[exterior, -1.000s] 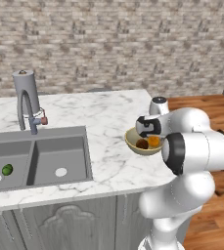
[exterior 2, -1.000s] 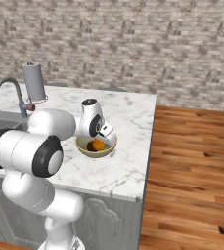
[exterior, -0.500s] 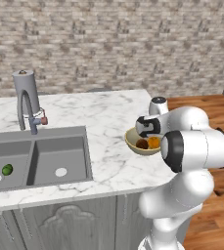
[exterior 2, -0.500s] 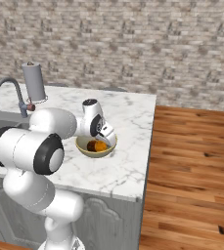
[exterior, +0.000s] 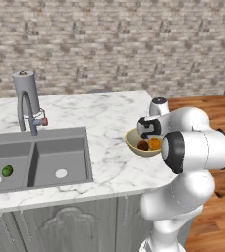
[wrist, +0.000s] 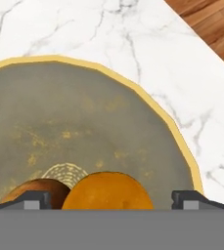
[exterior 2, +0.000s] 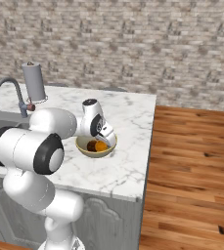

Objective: Pick the oranges from the cabinet and place them in one bowl. Pick the avocado from the sink and place it in the other bowl.

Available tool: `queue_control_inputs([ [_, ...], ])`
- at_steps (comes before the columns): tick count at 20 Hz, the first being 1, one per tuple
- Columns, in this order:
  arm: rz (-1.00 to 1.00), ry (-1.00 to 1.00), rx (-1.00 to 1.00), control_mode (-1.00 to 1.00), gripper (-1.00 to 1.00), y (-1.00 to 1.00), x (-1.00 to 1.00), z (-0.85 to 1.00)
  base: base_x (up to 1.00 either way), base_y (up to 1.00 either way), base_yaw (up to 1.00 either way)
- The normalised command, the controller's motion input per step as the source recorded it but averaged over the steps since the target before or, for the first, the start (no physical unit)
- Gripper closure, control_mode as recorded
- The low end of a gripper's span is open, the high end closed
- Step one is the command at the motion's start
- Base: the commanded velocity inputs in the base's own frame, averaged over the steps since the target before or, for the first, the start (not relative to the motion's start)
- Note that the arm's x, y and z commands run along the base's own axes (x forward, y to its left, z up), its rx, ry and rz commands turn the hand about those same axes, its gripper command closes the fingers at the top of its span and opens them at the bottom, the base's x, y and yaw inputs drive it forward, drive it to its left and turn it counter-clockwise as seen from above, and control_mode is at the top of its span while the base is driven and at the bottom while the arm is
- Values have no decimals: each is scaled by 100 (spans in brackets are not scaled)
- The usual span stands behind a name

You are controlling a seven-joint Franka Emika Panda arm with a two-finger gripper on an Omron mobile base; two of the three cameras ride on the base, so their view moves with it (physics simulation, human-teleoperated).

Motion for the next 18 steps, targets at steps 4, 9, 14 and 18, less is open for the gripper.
queue_control_inputs([
  [4,-4,0,0,-100,-100,0,0,7,0,0,0],
  [9,-3,0,0,-100,-100,0,-4,20,0,0,0],
  [14,0,0,0,-100,-100,0,-11,29,0,0,0],
  [18,0,0,0,-100,-100,0,-19,33,0,0,0],
])
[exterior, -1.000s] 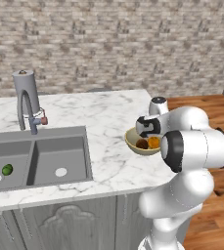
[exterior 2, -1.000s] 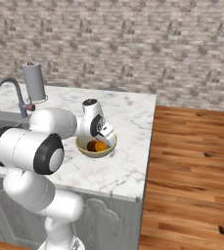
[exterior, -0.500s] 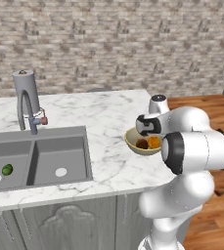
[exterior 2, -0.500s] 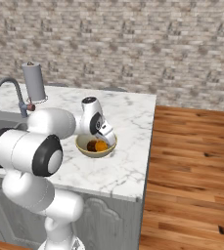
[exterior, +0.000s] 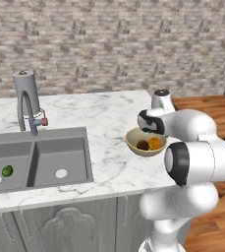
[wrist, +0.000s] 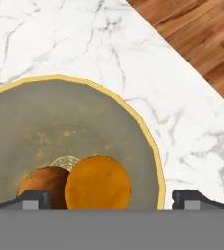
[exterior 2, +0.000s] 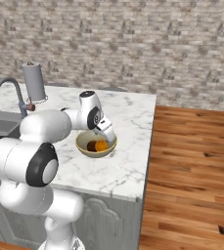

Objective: Pick the oranges from the cabinet and place them in one bowl. Pick the avocado from the sink and place it in the other bowl.

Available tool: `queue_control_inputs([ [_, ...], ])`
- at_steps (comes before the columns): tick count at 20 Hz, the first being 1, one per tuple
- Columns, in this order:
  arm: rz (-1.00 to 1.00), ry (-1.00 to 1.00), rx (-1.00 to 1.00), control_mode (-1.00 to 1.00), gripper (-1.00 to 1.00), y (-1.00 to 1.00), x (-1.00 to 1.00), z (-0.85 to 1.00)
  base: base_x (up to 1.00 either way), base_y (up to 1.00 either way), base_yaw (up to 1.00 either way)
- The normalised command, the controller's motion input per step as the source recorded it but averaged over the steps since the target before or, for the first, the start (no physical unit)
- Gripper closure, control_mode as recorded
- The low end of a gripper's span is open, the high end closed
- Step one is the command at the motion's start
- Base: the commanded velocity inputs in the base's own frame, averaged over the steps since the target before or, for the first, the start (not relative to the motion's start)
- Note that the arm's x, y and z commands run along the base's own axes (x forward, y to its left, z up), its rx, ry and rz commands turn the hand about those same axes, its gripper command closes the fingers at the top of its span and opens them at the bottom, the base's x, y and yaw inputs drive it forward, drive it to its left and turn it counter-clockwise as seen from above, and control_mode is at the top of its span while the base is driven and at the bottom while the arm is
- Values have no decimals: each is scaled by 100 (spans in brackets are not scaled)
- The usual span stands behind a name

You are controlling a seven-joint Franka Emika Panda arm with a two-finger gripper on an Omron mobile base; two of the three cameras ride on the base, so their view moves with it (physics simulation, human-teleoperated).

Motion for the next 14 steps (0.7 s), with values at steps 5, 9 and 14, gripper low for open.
queue_control_inputs([
  [5,0,0,0,-100,-100,0,-21,39,0,0,0],
  [9,0,0,0,-100,-100,0,-24,37,0,0,0],
  [14,0,-5,0,-100,-100,0,-30,29,0,0,0],
])
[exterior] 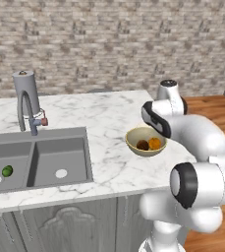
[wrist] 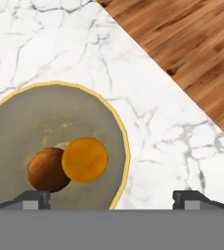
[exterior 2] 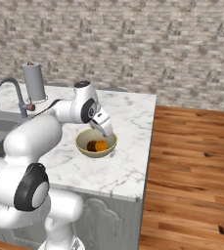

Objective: Pick the oranges from the cabinet and place them in one bowl. Pick the avocado from the sink and place it in the other bowl.

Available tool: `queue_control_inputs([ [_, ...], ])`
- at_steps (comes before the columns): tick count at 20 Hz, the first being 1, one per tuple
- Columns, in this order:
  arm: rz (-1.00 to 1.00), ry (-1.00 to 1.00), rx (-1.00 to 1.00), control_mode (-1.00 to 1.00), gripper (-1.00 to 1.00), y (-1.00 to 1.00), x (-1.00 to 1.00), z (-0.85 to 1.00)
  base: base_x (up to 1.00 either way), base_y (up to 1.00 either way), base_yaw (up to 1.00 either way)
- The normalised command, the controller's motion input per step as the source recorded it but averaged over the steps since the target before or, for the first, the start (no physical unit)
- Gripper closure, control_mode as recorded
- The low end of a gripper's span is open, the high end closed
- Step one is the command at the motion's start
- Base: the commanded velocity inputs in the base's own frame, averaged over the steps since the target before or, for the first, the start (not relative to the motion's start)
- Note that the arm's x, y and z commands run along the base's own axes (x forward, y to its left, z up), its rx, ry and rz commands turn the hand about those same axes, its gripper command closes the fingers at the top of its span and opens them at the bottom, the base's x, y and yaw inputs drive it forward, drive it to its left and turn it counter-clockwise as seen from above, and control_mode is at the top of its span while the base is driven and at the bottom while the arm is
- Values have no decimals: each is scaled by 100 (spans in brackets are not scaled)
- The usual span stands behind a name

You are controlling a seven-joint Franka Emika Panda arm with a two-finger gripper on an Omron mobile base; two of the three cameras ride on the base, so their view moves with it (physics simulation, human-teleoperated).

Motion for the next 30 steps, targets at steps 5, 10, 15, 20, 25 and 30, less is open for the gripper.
queue_control_inputs([
  [5,0,-7,0,-100,-100,0,-31,27,0,0,0],
  [10,7,-7,0,-100,-100,0,-32,24,0,0,0],
  [15,14,-9,-4,-100,-100,1,-35,21,0,0,0],
  [20,20,-15,-9,-100,-100,5,-35,19,0,0,0],
  [25,22,-11,-13,-100,-100,7,-31,14,0,0,0],
  [30,23,-7,-16,-100,-100,7,-30,11,0,0,0],
])
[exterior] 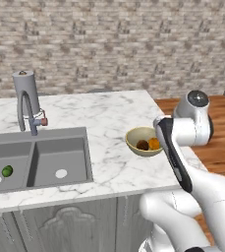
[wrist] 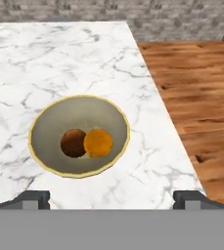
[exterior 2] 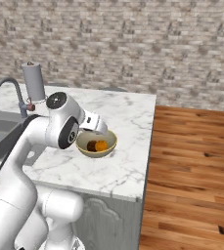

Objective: Pick the oranges from the cabinet and place them in one bowl. Pick the avocado from the sink and place it in the other bowl.

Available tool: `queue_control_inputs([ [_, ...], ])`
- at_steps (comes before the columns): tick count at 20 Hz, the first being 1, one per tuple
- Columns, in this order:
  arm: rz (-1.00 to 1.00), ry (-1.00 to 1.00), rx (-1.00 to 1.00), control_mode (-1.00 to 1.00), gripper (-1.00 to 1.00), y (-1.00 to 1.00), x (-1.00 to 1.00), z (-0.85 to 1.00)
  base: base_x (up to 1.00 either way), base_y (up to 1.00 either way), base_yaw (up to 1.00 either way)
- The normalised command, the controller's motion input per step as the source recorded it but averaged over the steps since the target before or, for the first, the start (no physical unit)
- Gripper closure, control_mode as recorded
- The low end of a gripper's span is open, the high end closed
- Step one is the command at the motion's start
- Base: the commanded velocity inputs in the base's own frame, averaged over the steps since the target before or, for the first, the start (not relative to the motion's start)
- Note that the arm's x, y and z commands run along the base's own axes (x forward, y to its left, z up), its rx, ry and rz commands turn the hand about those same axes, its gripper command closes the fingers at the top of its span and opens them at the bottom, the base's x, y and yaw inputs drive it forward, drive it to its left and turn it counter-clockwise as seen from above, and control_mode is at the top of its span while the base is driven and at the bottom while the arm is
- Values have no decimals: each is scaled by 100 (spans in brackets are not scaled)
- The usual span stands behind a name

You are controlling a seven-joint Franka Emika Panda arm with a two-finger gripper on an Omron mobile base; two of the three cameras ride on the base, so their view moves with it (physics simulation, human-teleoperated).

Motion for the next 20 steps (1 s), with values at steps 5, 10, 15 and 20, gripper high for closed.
queue_control_inputs([
  [5,22,-4,-18,-100,-100,7,-25,10,0,0,0],
  [10,11,0,-13,-100,-100,3,-15,14,0,0,0],
  [15,5,1,-7,-100,-100,2,-12,17,0,0,0],
  [20,0,6,0,-100,-100,1,-13,19,0,0,0],
])
